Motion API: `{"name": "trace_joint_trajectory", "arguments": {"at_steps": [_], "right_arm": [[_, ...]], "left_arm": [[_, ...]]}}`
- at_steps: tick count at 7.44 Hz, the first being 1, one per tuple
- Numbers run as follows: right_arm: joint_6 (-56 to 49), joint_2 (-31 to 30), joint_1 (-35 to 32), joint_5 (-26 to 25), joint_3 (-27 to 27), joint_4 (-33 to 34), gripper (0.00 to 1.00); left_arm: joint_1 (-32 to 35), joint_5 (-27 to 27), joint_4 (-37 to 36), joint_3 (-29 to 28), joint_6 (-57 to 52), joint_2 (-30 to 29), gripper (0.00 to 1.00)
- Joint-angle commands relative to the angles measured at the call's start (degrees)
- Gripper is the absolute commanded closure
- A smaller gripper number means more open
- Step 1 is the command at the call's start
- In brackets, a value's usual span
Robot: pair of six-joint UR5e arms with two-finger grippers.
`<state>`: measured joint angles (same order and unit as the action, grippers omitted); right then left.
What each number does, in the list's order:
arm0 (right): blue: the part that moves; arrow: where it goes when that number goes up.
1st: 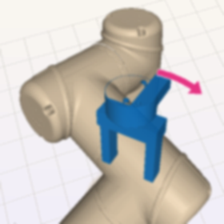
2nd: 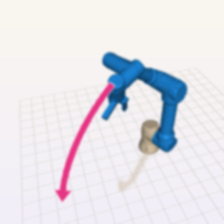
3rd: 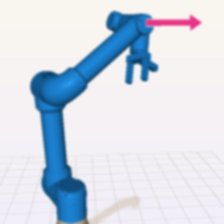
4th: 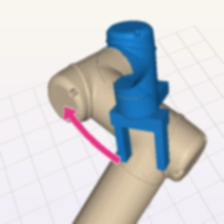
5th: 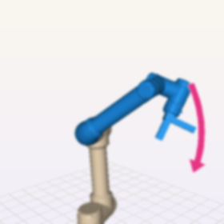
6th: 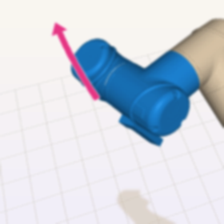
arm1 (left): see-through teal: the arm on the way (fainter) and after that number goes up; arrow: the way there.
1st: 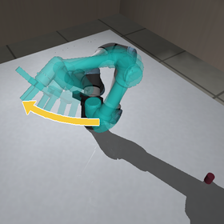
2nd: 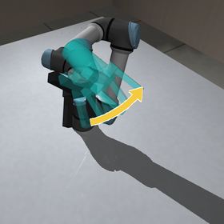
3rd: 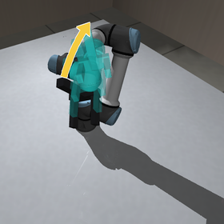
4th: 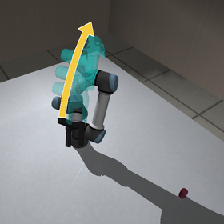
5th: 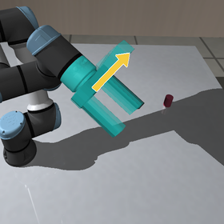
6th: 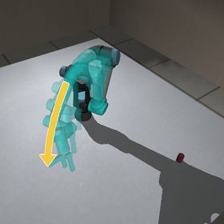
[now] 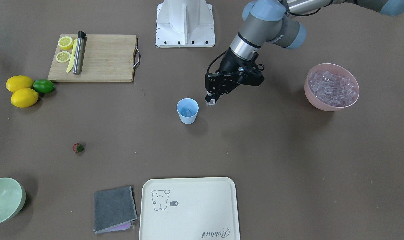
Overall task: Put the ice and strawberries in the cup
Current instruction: 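Carry the ice cube with the left gripper over the blue cup and release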
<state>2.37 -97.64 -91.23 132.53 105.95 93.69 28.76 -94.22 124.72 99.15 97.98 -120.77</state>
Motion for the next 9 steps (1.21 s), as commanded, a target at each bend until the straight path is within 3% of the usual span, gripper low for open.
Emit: {"name": "trace_joint_trajectory", "arguments": {"at_steps": [1,7,9], "right_arm": [[0.1,0.0,0.0,0.1,0.0,0.1,0.00],[0.0,-0.1,0.0,0.1,-0.3,0.1,0.00],[0.1,-0.1,0.0,0.2,-0.3,0.1,0.00]], "left_arm": [[-2.1,6.0,0.0,-4.0,5.3,-5.0,1.00],[-3.5,9.5,0.3,-4.2,4.6,-5.0,1.00],[-3.7,9.5,0.3,-3.6,-2.7,-3.8,0.16]]}}
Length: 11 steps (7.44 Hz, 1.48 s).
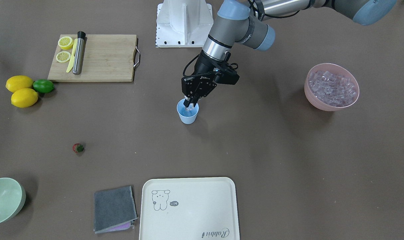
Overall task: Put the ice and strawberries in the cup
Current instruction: 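Carry the ice cube with the left gripper over the blue cup and release, then withdraw the left gripper back past the pink ice bowl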
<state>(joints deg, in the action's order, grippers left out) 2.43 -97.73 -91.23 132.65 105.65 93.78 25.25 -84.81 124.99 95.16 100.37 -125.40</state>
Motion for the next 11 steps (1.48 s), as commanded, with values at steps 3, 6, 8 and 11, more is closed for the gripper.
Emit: {"name": "trace_joint_trajectory", "arguments": {"at_steps": [3,6,8,11], "right_arm": [[0.0,0.1,0.0,0.2,0.1,0.0,0.00],[0.0,1.4,0.1,0.2,0.9,-0.1,0.00],[1.7,3.9,1.0,2.5,0.6,0.0,0.00],[13.4,9.7,9.6,0.3,1.3,-0.1,0.00]], "left_arm": [[-0.2,-0.8,-0.3,5.8,-8.6,4.6,0.03],[4.4,-9.0,-20.8,19.4,-31.2,12.0,0.03],[18.3,-22.6,-31.9,24.1,-55.4,17.9,0.03],[44.6,-43.1,-31.8,18.1,-98.3,31.2,0.01]]}}
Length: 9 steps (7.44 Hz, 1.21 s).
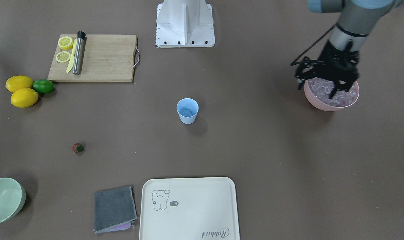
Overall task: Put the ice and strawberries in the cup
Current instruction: 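Withdraw the left gripper back past the pink ice bowl, then move the right gripper to the red strawberry and grasp it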
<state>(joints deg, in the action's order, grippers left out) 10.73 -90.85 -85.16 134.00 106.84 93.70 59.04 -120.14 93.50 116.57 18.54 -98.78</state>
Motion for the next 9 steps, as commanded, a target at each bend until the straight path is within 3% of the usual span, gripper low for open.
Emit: {"name": "trace_joint_trajectory", "arguments": {"at_steps": [1,4,5,6,8,9], "right_arm": [[8.8,4.7,6.7,-2.3,0.0,0.0,0.00],[28.4,13.9,18.9,-9.8,-1.1,0.0,0.00],[30.5,15.4,21.5,-11.8,-2.2,0.0,0.00],[31.2,15.8,23.0,-11.9,-3.8,-3.6,0.00],[42.7,15.0,28.6,-14.1,-10.5,-20.4,0.00],[44.7,14.7,31.1,-15.9,-11.1,-22.0,0.00]], "left_arm": [[15.3,-10.1,0.4,-5.9,-24.4,7.2,0.01],[18.0,-15.7,0.5,-12.7,-26.7,10.0,0.01],[18.1,-15.7,0.7,-12.2,-26.7,10.3,0.01],[18.2,-15.7,2.5,-12.4,-26.6,10.9,0.01],[18.2,-15.7,3.2,-12.6,-26.7,11.2,0.01],[18.2,-15.7,3.3,-12.5,-26.7,11.2,0.01]]}}
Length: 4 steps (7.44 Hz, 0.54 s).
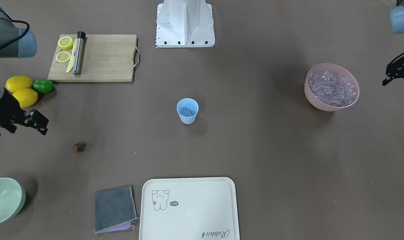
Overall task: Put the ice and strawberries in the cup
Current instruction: 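Move the right gripper to the red strawberry and grasp it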
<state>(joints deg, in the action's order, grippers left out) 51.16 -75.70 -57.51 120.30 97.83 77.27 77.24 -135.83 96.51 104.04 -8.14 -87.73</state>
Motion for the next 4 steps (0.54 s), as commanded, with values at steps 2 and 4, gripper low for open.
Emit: {"name": "trace_joint_trajectory", "arguments": {"at_steps": [2,4], "right_arm": [[7.1,0.4,6.4,-6.1,-3.4,-5.6,0.00],[10.4,2.3,8.8,-8.8,-8.7,-11.5,0.01]], "left_arm": [[0.0,0.0,0.3,0.2,0.0,0.2,0.01],[0.0,0.0,0.3,0.1,0.0,0.3,0.01]]}}
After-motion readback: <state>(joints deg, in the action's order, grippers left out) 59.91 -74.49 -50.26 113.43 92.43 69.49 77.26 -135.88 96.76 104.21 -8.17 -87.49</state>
